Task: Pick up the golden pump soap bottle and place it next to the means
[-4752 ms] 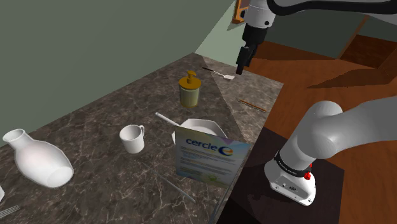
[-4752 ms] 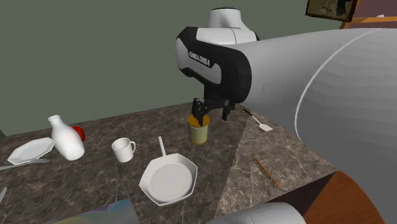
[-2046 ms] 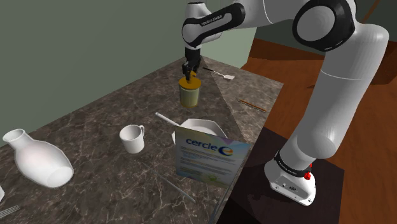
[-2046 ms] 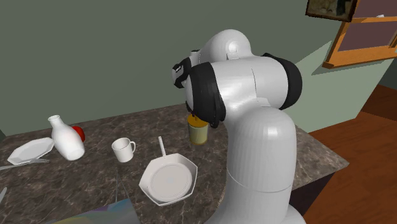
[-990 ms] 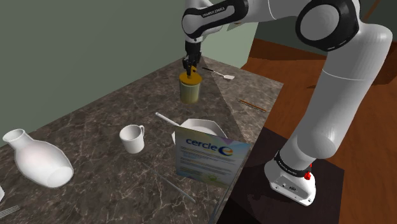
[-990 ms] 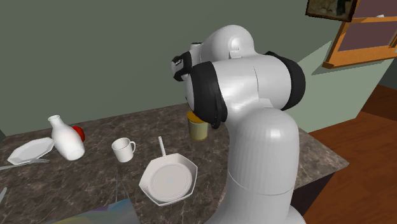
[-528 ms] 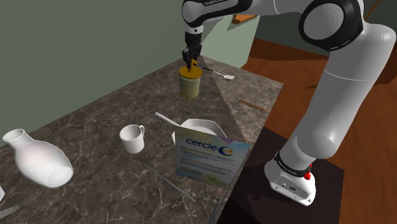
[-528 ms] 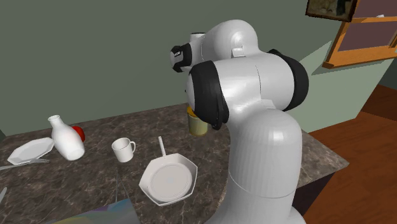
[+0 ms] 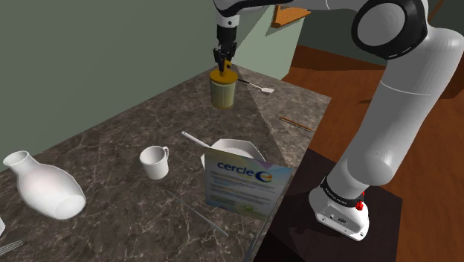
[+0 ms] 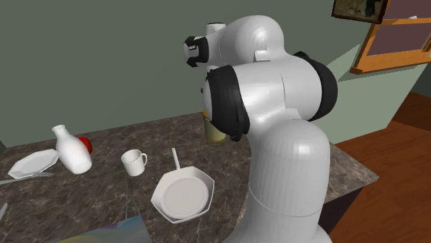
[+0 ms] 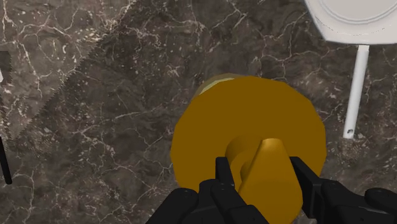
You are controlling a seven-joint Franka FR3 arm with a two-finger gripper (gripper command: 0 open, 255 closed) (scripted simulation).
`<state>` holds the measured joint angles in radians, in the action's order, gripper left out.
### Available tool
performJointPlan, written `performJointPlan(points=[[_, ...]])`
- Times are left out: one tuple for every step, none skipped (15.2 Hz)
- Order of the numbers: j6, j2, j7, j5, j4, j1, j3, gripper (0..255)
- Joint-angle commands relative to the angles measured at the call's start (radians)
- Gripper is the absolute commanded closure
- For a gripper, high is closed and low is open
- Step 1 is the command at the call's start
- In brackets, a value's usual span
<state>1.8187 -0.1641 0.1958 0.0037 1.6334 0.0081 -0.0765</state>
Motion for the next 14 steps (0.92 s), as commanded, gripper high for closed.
performJointPlan(points=[[-0.026,-0.001,0.000,0.000,-0.028,0.000,0.000,255],[-0.040,-0.001,0.000,0.000,-0.042,0.000,0.000,255],[-0.054,-0.002,0.000,0.000,-0.056,0.000,0.000,255],[-0.067,-0.003,0.000,0.000,-0.071,0.000,0.000,255],[-0.081,-0.004,0.000,0.000,-0.086,0.000,0.000,255],[-0.095,-0.005,0.000,0.000,-0.101,-0.001,0.000,255],[-0.109,-0.007,0.001,0.001,-0.117,-0.001,0.000,255],[-0.123,-0.009,0.001,0.001,-0.133,-0.001,0.000,255],[-0.138,-0.011,0.001,0.001,-0.149,-0.001,0.000,255],[-0.152,-0.013,0.001,0.001,-0.166,-0.001,-0.001,255],[-0.167,-0.016,0.001,0.001,-0.183,-0.001,-0.001,255],[-0.181,-0.019,0.001,0.002,-0.201,-0.002,-0.001,255],[-0.196,-0.023,0.002,0.002,-0.220,-0.002,-0.001,255],[-0.211,-0.027,0.002,0.002,-0.238,-0.002,-0.001,255]])
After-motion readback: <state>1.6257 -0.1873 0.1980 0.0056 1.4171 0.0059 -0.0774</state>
